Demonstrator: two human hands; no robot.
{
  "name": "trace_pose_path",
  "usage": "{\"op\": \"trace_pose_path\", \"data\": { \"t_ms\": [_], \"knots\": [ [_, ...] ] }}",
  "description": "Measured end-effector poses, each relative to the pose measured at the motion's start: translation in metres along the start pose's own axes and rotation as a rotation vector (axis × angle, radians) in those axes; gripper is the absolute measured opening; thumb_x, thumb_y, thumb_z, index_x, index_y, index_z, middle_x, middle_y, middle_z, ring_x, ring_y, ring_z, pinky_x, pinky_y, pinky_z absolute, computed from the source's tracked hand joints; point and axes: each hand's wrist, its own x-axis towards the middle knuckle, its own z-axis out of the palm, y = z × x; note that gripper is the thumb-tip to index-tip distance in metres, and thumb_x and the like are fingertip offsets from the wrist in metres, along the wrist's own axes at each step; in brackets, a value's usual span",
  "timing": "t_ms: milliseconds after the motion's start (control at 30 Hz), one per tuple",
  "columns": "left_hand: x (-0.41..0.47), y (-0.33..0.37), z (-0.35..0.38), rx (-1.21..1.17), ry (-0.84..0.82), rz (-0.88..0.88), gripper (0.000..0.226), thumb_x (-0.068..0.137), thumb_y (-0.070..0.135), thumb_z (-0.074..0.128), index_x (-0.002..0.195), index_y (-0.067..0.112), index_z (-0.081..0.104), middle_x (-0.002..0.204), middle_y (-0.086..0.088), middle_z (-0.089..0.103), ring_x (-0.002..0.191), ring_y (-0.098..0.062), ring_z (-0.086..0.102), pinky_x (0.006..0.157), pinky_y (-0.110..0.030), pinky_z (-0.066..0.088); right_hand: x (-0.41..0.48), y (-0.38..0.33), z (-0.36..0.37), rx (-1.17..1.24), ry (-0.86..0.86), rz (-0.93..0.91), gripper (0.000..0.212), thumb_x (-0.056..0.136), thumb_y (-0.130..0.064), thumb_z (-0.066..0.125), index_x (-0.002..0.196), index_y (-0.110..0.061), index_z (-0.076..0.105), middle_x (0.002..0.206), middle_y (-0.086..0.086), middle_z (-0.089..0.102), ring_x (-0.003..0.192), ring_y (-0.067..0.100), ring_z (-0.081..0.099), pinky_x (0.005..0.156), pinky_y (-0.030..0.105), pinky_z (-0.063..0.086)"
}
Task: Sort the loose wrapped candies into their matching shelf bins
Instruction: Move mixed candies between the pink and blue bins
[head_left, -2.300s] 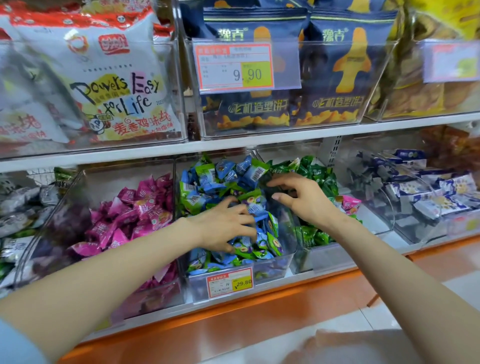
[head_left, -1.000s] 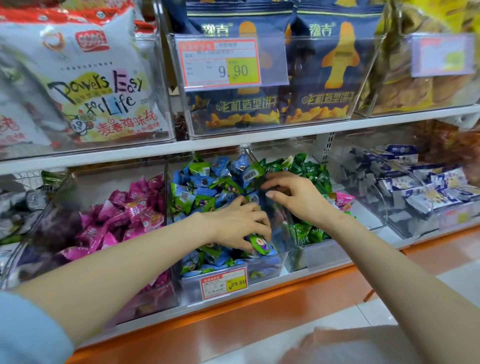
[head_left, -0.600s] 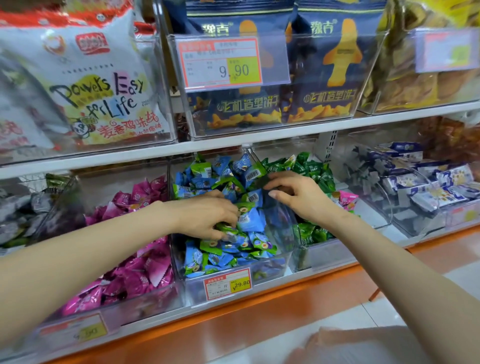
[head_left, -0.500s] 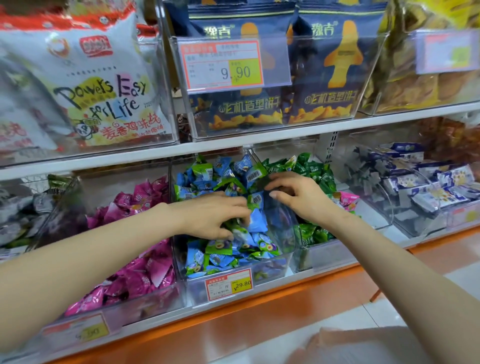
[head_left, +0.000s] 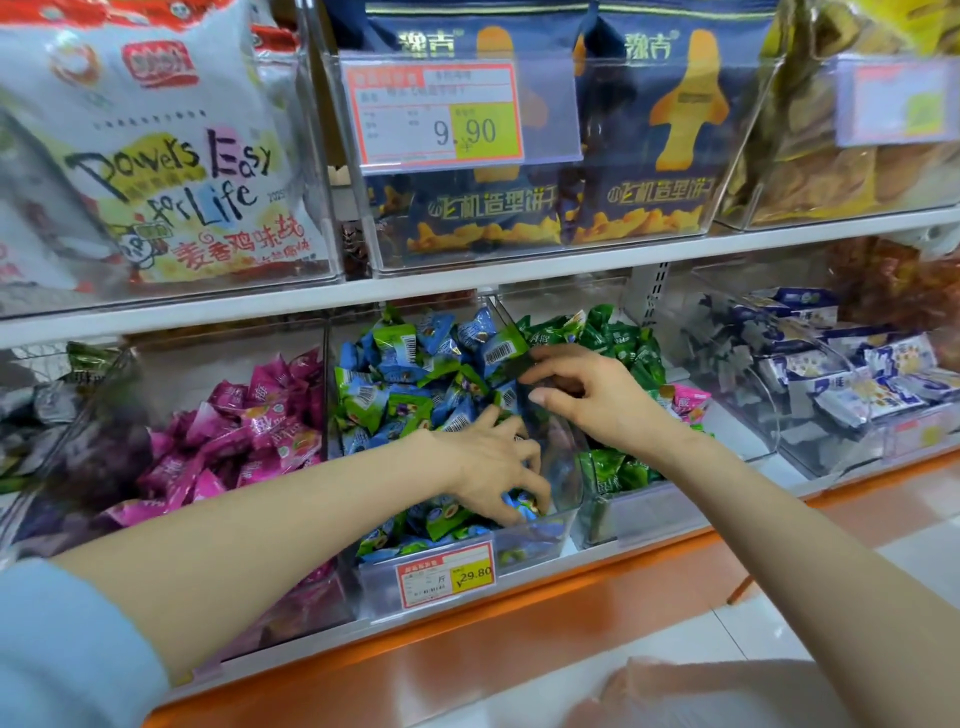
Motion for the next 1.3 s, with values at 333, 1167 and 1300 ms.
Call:
{"op": "trace_pose_path", "data": {
  "t_ms": [333,1167,1300],
  "knots": [
    [-0.046,-0.036,0.005,0.003,-0.008,0.027,0.031,0.085,0.033,0.057,0.116,0.031,0.056,0.137,0.01,0.037,0.134,-0.019,0.014,0.104,-0.04,0.009,-0.014,0.006,-0.004,0.033,-0.103,-0.029,0.029,0.09,-0.014,0.06,0.116,-0.026,0.062,0.148,-0.004,0.036,0.134,0.014,0.036,0.109,0.025,0.026],
    [-0.149,-0.052,0.039,-0.388,0.597,-0.53,0.1,0.058,0.095,0.016,0.126,0.032,0.053,0.146,0.009,0.034,0.139,-0.016,0.025,0.113,-0.041,0.02,-0.008,-0.047,0.019,-0.105,-0.127,-0.401,0.036,0.084,-0.032,0.067,0.119,-0.024,0.064,0.122,-0.003,0.061,0.116,0.013,0.051,0.1,0.027,0.036],
    [-0.153,-0.041,0.056,-0.519,0.633,-0.553,0.096,0.062,0.092,0.021,0.124,0.027,0.056,0.143,0.011,0.036,0.136,-0.011,0.03,0.114,-0.038,0.023,-0.006,-0.068,0.065,-0.144,-0.342,-0.524,0.047,0.084,-0.044,0.064,0.126,-0.027,0.058,0.132,-0.002,0.056,0.125,0.017,0.046,0.107,0.037,0.032]
  ]
}}
